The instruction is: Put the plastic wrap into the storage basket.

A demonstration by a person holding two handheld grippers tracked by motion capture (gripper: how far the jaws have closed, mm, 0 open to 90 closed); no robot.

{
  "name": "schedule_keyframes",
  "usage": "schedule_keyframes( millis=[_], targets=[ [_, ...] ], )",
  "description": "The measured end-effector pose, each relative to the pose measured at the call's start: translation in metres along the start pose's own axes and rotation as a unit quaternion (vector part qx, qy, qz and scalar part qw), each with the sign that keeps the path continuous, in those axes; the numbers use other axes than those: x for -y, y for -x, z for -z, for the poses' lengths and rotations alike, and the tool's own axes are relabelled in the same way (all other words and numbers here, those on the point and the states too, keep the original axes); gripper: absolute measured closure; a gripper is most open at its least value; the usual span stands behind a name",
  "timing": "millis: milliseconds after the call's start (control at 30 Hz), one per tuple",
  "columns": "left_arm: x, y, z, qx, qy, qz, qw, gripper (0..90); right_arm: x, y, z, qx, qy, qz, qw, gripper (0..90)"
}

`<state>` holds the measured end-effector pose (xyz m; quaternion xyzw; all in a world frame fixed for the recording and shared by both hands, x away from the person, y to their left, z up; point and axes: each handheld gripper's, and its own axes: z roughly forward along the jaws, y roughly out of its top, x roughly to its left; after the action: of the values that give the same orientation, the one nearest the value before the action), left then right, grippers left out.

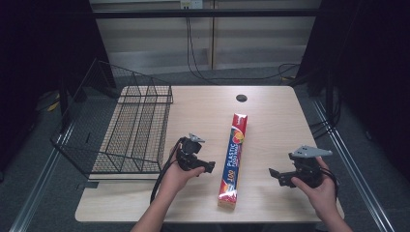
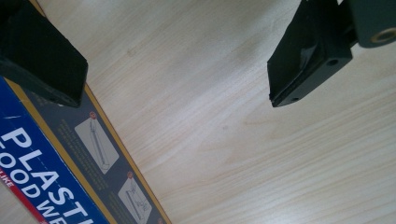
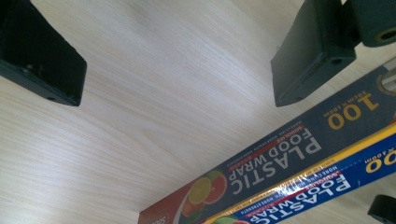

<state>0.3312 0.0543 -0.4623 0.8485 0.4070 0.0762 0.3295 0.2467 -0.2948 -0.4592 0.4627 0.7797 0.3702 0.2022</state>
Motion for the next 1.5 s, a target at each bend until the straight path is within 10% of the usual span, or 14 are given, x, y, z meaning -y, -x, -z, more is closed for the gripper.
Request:
schedule_keyframes(
  millis=[300, 733, 1500],
  targets=[
    [-0.006, -0.003, 0.001, 0.018, -0.009, 0.003, 0.9998, 4.9, 0.004, 0.012, 0.004, -0.008, -0.002, -0.033, 0.9994, 3.2],
    [-0.04, 0.013, 0.0, 0.032, -0.018, 0.007, 0.9993, 5.2, 0.006, 0.008, 0.005, 0.006, -0.003, -0.021, 0.9998, 3.2],
    [-0.076, 0.043, -0.045, 0.045, -0.074, 0.019, 0.996, 2.6, 0.008, 0.012, 0.014, 0.007, 0.008, -0.034, 0.9994, 3.2]
  ],
)
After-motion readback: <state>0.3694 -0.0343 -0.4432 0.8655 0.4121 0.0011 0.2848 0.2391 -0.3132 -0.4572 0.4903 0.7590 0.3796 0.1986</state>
